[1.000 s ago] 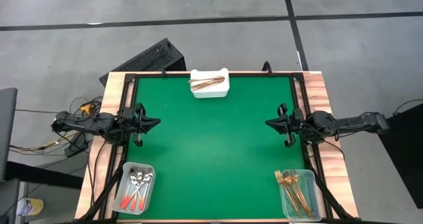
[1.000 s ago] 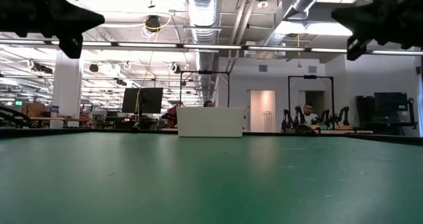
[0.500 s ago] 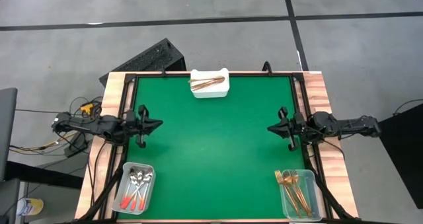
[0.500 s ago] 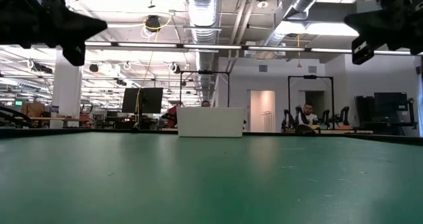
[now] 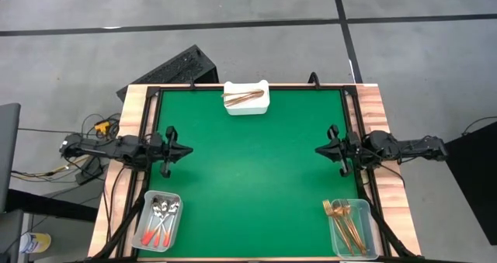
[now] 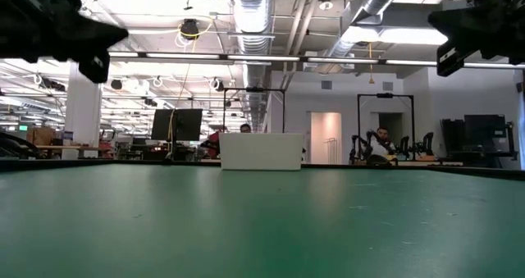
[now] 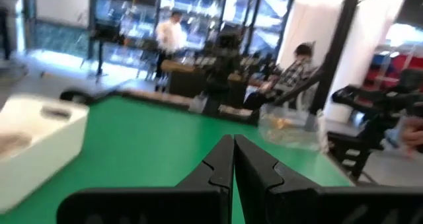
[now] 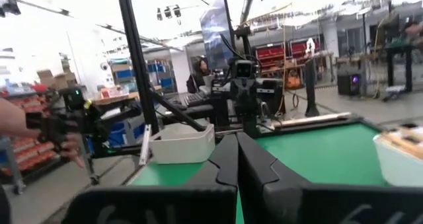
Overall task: Sort silverware by color (type)
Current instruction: Return to Home Position
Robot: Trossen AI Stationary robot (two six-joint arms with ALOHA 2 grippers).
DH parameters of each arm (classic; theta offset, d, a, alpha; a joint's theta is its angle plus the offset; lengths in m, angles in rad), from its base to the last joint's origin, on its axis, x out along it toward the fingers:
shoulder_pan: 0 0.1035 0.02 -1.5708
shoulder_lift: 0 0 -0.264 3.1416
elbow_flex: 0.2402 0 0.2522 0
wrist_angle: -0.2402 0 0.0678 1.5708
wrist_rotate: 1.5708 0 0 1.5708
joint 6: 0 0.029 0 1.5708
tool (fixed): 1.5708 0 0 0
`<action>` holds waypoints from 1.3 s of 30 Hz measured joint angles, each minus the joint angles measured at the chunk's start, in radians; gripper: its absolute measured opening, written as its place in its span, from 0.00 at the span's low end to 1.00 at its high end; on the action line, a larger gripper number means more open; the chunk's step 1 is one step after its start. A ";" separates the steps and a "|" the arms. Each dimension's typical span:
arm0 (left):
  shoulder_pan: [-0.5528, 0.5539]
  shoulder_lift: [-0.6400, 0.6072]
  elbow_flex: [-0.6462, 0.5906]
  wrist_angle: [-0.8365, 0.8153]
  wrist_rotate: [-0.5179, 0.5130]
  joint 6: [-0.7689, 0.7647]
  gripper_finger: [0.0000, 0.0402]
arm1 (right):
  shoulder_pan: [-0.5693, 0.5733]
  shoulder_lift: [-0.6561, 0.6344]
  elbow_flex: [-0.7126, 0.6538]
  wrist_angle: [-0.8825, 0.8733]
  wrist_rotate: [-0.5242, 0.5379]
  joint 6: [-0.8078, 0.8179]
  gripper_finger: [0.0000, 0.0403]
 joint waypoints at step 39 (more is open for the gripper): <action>0.043 0.007 -0.002 -0.031 0.000 -0.113 0.00 | -0.003 0.006 -0.001 -0.206 0.004 0.031 0.09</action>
